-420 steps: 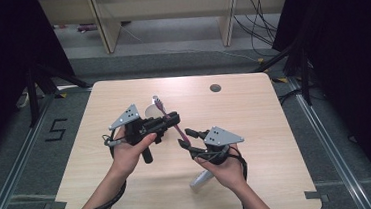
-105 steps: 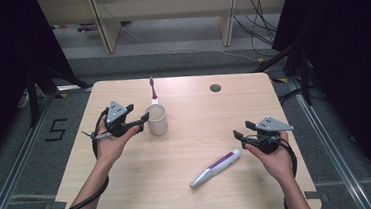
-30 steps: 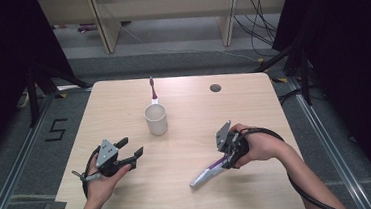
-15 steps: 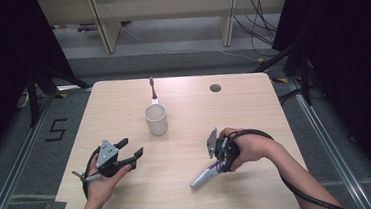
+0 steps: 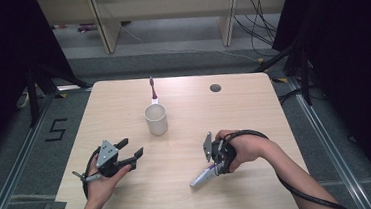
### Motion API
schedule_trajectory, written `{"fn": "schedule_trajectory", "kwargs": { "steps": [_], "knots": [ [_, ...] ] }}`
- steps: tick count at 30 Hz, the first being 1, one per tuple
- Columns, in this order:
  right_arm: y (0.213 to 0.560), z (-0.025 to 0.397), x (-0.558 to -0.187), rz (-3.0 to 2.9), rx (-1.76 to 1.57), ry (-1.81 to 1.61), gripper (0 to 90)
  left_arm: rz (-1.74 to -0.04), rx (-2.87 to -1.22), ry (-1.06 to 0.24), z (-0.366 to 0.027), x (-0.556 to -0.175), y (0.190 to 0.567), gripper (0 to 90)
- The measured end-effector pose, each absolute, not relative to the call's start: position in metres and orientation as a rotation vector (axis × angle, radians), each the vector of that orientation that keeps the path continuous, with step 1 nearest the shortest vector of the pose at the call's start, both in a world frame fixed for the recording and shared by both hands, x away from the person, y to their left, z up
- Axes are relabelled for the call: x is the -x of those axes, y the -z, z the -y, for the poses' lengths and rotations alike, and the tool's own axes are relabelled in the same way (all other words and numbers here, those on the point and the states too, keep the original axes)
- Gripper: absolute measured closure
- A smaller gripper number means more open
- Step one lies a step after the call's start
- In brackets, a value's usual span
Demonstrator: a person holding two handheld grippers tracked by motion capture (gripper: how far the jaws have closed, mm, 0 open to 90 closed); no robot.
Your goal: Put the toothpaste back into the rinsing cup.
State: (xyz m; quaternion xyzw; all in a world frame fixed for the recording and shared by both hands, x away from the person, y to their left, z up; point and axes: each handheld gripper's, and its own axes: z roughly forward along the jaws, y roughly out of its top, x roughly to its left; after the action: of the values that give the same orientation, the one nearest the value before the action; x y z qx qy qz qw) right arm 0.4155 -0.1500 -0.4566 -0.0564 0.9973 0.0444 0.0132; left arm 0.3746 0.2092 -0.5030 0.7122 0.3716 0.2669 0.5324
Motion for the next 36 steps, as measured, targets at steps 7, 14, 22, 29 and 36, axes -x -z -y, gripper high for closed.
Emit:
{"fn": "schedule_trajectory", "kwargs": {
  "steps": [7,14,22,29,36],
  "knots": [
    [0.46,0.146,-0.416,-3.112,0.205,-0.117,45.4,-0.885,-1.701,-0.636,-0.209,-0.375,0.503,30.6],
    [0.463,0.142,-0.417,-3.117,0.229,-0.103,46.8,-0.889,-1.699,-0.636,-0.21,-0.375,0.503,30.6],
    [0.467,0.139,-0.419,-3.115,0.258,-0.076,49.3,-0.887,-1.699,-0.634,-0.21,-0.375,0.504,30.7],
    [0.469,0.136,-0.419,-3.124,0.263,-0.05,51.6,-0.89,-1.7,-0.635,-0.21,-0.375,0.504,30.7],
    [0.474,0.134,-0.419,-3.132,0.279,-0.025,53.7,-0.893,-1.701,-0.635,-0.211,-0.376,0.505,30.7]
  ]
}}
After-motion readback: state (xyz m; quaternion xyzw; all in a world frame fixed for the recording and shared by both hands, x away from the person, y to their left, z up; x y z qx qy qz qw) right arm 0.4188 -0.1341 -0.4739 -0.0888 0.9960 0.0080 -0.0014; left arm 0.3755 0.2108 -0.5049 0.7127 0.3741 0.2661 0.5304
